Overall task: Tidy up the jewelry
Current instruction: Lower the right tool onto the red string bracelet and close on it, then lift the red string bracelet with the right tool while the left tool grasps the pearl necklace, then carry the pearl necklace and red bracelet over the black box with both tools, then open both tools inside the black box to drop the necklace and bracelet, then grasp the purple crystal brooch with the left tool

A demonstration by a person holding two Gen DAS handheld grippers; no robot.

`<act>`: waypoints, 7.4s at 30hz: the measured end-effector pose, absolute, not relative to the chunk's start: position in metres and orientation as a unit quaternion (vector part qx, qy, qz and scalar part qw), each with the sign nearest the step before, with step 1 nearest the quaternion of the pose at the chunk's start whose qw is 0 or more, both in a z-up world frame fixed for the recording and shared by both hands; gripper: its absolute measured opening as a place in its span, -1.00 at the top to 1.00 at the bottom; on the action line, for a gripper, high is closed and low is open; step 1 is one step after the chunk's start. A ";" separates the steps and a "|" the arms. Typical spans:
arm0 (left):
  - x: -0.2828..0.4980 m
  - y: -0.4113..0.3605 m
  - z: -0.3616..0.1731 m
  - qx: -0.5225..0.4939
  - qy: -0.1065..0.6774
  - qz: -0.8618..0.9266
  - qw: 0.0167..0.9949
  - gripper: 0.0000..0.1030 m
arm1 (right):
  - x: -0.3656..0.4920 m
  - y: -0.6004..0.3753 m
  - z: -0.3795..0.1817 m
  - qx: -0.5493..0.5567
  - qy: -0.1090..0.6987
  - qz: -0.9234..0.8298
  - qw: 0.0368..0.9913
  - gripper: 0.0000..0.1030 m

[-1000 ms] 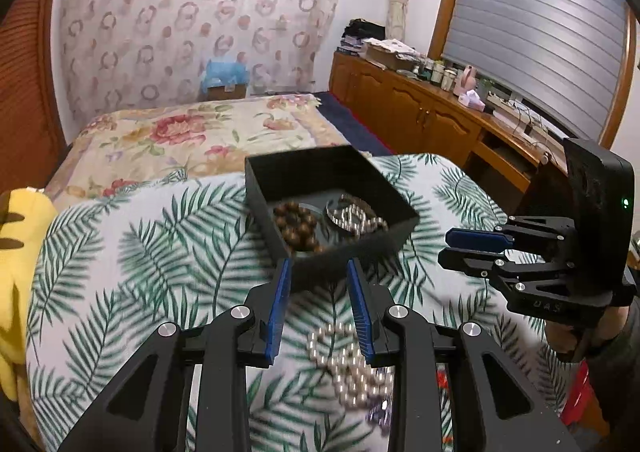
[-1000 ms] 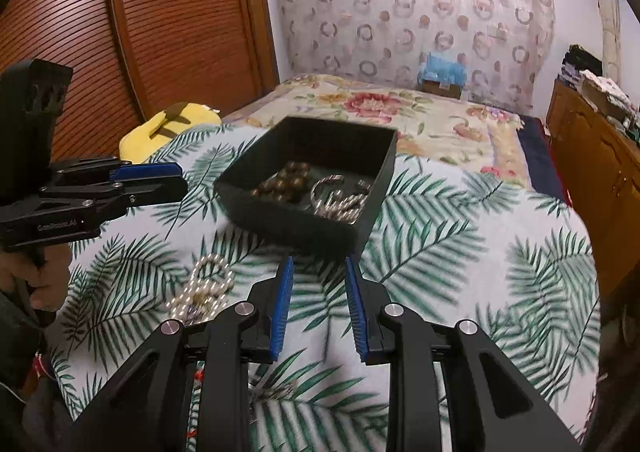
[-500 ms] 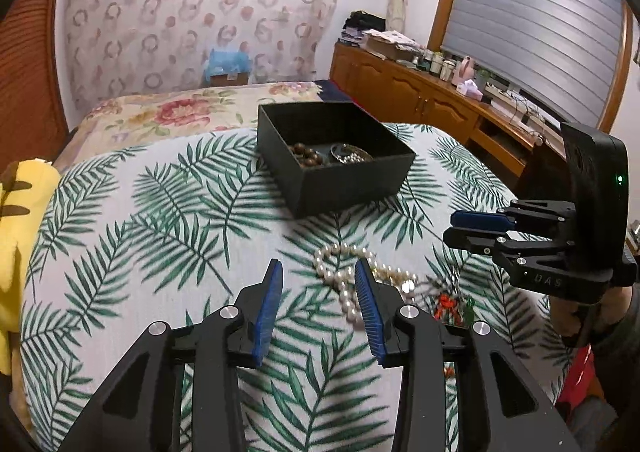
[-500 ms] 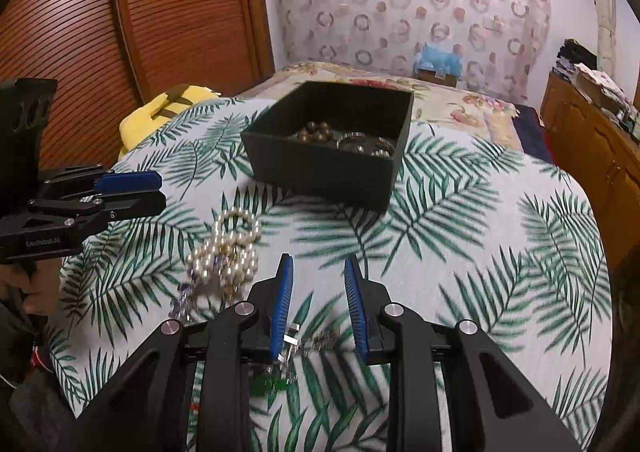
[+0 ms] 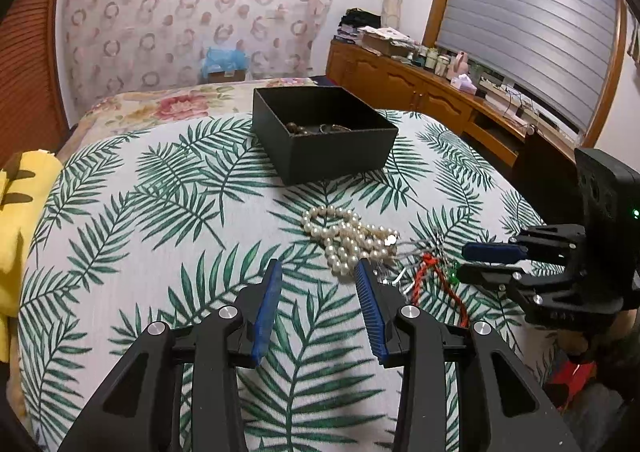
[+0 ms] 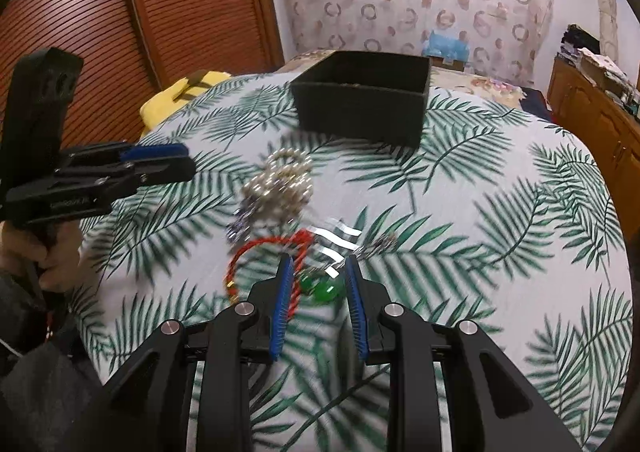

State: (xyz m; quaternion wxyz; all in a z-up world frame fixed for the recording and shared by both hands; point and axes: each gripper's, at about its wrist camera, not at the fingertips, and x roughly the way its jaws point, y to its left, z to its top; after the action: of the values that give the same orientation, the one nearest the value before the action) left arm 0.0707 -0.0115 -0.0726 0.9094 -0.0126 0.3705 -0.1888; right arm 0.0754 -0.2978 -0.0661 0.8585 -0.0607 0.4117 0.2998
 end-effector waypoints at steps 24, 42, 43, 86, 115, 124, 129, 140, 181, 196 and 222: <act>0.065 -0.007 -0.085 -0.013 0.383 -0.179 0.906 0.29 | 0.048 -0.252 -0.077 -0.139 0.419 0.347 0.827 0.84; 0.075 -0.017 -0.085 0.001 0.384 -0.182 0.905 0.29 | 0.061 -0.286 -0.015 -0.100 0.347 0.326 0.874 0.85; 0.078 -0.018 -0.083 0.003 0.383 -0.183 0.905 0.29 | 0.064 -0.286 -0.016 -0.100 0.348 0.323 0.875 0.85; 0.137 -0.041 -0.049 0.036 0.375 -0.210 0.902 0.87 | 0.087 -0.317 -0.043 -0.084 0.364 0.276 0.886 0.85; 0.125 -0.040 0.069 0.028 0.250 -0.205 0.946 0.87 | 0.125 -0.296 0.007 -0.100 0.315 0.299 0.895 0.85; 0.139 -0.054 0.098 0.032 0.232 -0.214 0.948 0.87 | 0.148 -0.293 0.017 -0.096 0.316 0.313 0.890 0.85; 0.156 -0.057 0.112 0.031 0.226 -0.208 0.951 0.88 | 0.167 -0.292 0.024 -0.094 0.314 0.321 0.889 0.85; 0.186 -0.057 0.129 0.029 0.220 -0.199 0.954 0.88 | 0.201 -0.286 0.025 -0.090 0.317 0.336 0.882 0.85; 0.237 -0.041 -0.004 -0.003 0.352 -0.182 0.918 0.88 | 0.268 -0.274 -0.009 -0.076 0.340 0.327 0.878 0.38; 0.200 -0.052 -0.017 0.009 0.357 -0.193 0.914 0.84 | 0.221 -0.309 -0.013 -0.051 0.341 0.308 0.887 0.38; 0.112 -0.054 -0.072 0.004 0.389 -0.197 0.900 0.37 | 0.098 -0.343 -0.061 -0.032 0.383 0.258 0.886 0.20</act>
State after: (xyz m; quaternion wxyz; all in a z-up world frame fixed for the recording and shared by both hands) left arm 0.1119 -0.0537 -0.0721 0.8999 0.0043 0.3889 -0.1972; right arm 0.0983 -0.3433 -0.0606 0.8863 -0.0316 0.3831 0.2581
